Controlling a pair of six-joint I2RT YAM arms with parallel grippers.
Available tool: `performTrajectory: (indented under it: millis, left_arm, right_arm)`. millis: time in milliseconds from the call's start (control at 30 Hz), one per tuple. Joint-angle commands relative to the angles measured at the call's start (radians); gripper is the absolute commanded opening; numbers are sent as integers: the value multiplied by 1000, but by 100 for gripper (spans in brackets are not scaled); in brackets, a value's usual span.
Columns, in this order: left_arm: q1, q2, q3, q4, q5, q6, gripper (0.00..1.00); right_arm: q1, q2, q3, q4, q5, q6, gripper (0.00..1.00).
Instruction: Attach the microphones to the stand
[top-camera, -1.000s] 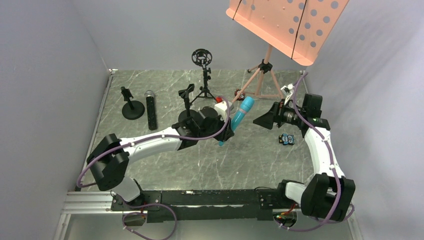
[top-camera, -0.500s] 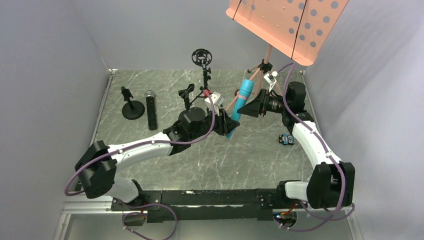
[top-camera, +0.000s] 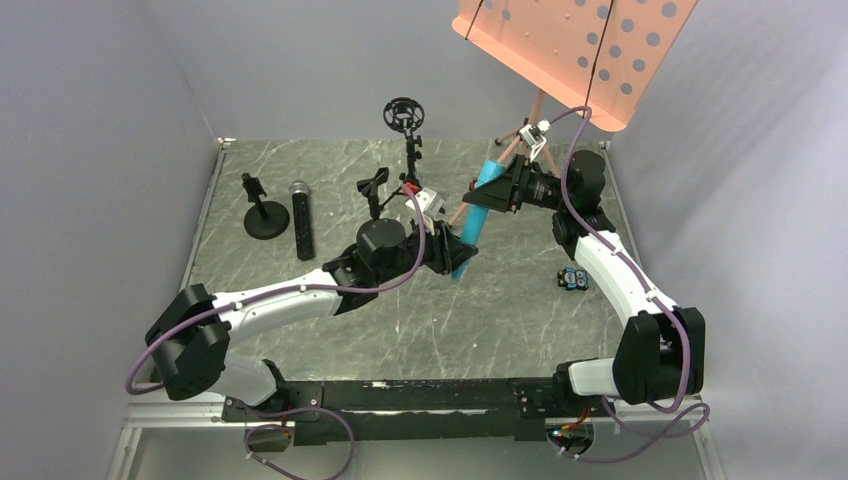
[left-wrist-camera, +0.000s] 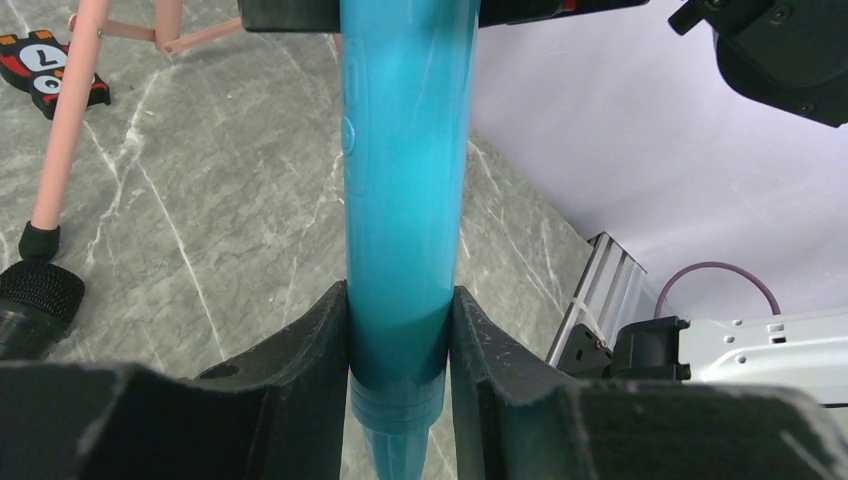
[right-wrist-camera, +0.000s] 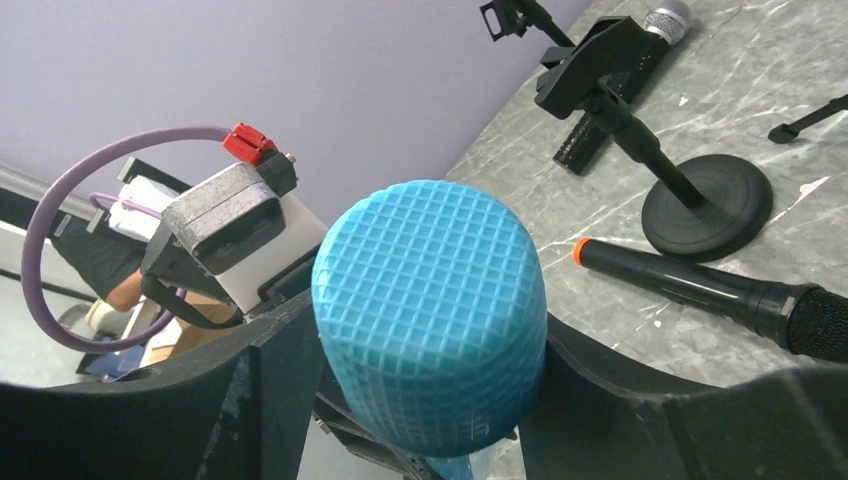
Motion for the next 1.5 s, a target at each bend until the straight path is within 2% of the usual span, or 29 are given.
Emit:
performTrajectory:
  millis: [0, 233, 367, 467, 567, 733, 800, 867, 900, 967, 1000, 1133, 1233, 1367, 1467]
  left_arm:
    - [0, -57, 5, 42, 8, 8, 0]
    - [7, -81, -6, 32, 8, 15, 0]
    - [11, -91, -10, 25, 14, 20, 0]
    - [14, -88, -10, 18, 23, 20, 0]
    - [15, -82, -10, 14, 31, 15, 0]
    - [26, -86, -7, 0, 41, 11, 6]
    - [41, -96, -4, -20, 77, 10, 27]
    - [66, -127, -6, -55, 117, 11, 58]
    - [80, -151, -11, -76, 139, 16, 69]
    - [121, -202, -24, -138, 184, 32, 87]
    - [146, -232, -28, -178, 211, 44, 92]
    - [271, -355, -39, -397, 305, 114, 99]
    - [410, -456, -36, -572, 329, 197, 99]
    - [599, -491, -4, -719, 397, 292, 99]
    - [673, -453, 35, -787, 337, 441, 99]
  right_arm:
    - [22, -5, 42, 34, 3, 11, 66]
    - [26, -17, 49, -48, -8, -67, 70]
    - [27, -27, 41, -36, -15, -71, 65]
    - [27, -27, 42, 9, -27, -44, 53]
    - [32, -19, 40, 68, -45, 2, 31]
    - [52, -12, 45, 76, -65, 0, 10]
    - [54, -9, 71, 35, -66, -50, 6]
    - [56, 7, 132, -95, -62, -158, 4]
    - [60, 16, 174, -178, -56, -229, 4]
    - [70, 33, 255, -321, -32, -382, 3]
    - [78, 42, 289, -377, -19, -448, 3]
    - [116, 92, 394, -506, 15, -600, 2]
    - [148, 132, 458, -565, 62, -703, 2]
    - [212, 202, 581, -680, 165, -865, 3]
    - [238, 266, 675, -709, 205, -923, 3]
